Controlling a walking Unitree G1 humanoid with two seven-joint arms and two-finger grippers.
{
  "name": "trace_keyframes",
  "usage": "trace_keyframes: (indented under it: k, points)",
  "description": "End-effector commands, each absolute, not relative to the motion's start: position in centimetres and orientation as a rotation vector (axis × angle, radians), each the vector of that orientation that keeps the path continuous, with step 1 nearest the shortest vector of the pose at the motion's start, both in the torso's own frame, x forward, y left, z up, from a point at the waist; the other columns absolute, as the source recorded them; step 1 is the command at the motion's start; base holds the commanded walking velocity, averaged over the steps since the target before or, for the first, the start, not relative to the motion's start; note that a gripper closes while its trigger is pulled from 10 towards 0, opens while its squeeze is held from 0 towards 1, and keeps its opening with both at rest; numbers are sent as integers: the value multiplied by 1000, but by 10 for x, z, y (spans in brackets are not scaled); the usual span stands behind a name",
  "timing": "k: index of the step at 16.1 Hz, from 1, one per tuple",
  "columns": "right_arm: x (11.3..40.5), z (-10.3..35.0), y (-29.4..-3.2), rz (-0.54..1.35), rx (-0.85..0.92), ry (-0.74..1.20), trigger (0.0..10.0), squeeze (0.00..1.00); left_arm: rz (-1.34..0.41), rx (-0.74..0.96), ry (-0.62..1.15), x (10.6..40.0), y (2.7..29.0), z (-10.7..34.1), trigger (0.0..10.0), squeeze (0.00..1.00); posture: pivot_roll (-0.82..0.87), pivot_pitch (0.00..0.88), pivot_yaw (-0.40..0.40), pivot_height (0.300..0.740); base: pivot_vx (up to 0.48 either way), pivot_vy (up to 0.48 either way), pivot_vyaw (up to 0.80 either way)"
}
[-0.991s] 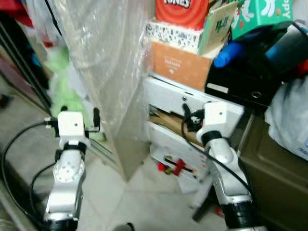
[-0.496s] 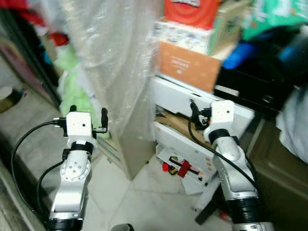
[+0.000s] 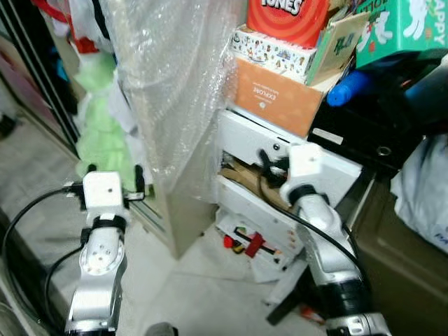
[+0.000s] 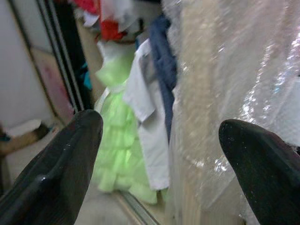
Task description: Clean up the room
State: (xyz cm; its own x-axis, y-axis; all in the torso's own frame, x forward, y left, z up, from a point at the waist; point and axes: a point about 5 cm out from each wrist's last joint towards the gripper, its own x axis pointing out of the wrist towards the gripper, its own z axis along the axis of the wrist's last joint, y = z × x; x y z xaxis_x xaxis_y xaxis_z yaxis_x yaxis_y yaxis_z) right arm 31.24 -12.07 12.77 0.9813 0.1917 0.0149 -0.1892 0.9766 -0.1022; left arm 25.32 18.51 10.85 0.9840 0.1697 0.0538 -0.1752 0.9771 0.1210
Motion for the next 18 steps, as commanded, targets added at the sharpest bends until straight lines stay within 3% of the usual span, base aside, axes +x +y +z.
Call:
trace_keyframes:
  k: [1, 5, 9, 18]
  points:
    - [316, 131, -120, 205, -100, -36, 10000, 0, 187, 133, -79, 252, 186, 115, 10000, 0, -43, 0, -94, 740, 0, 0, 0]
    - [319, 130, -111, 234, -90, -38, 10000, 0, 204, 137, -78, 250, 189, 115, 10000, 0, -31, 0, -100, 740, 0, 0, 0]
    - [316, 130, -113, 217, -85, -54, 10000, 0, 162, 134, -70, 256, 185, 117, 10000, 0, -69, 0, -46, 740, 0, 0, 105]
    - [313, 134, -124, 119, -78, -73, 10000, 0, 76, 92, -63, 263, 181, 118, 10000, 0, -87, 0, -15, 740, 0, 0, 758]
